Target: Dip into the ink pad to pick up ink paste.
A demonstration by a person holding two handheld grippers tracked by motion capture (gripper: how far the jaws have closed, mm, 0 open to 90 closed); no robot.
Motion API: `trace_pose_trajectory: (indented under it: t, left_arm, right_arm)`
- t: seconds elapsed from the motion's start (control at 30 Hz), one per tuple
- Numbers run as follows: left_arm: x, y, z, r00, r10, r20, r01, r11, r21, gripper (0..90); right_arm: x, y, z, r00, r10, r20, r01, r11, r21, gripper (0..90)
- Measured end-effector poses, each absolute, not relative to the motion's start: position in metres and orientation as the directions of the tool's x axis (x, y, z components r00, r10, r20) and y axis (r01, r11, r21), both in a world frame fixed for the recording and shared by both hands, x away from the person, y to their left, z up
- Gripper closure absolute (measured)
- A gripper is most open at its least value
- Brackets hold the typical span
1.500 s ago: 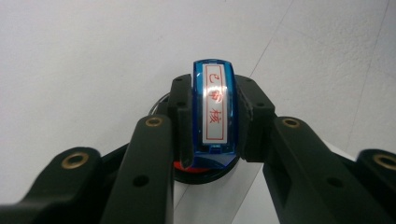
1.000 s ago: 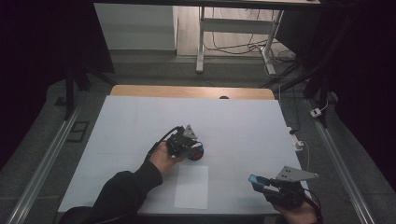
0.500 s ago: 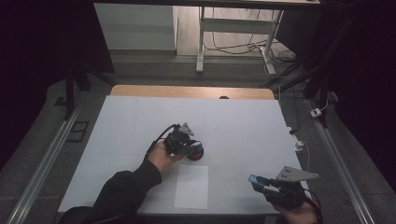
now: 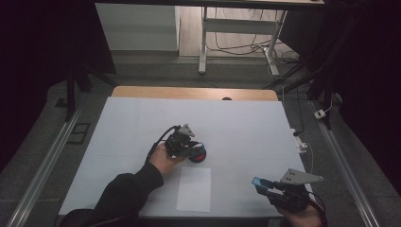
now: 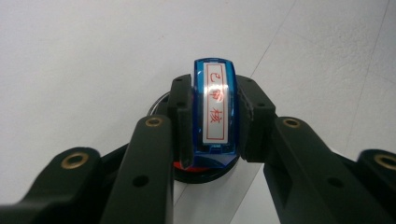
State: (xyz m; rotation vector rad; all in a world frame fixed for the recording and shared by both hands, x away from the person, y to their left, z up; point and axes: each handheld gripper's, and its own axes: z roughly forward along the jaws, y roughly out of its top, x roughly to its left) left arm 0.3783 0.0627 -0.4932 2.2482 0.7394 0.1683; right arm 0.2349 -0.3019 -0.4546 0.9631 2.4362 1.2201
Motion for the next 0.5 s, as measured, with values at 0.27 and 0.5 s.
trace_pose_trajectory:
  t: [0.27, 0.5]
  left_arm:
    - [0.3794, 0.0640, -0.4932, 0.821, 0.560, -0.113, 0.465, -0.540, 0.701, 70.3]
    - [0.3784, 0.0645, -0.4903, 0.823, 0.558, -0.106, 0.457, -0.539, 0.708, 70.2]
  right_arm:
    - [0.2348, -0.3020, -0.4545, -0.749, 0.660, 0.066, 0.448, 0.431, 0.783, 68.8]
    - [0.2347, -0.3020, -0.4544, -0.749, 0.660, 0.065, 0.447, 0.431, 0.784, 68.7]
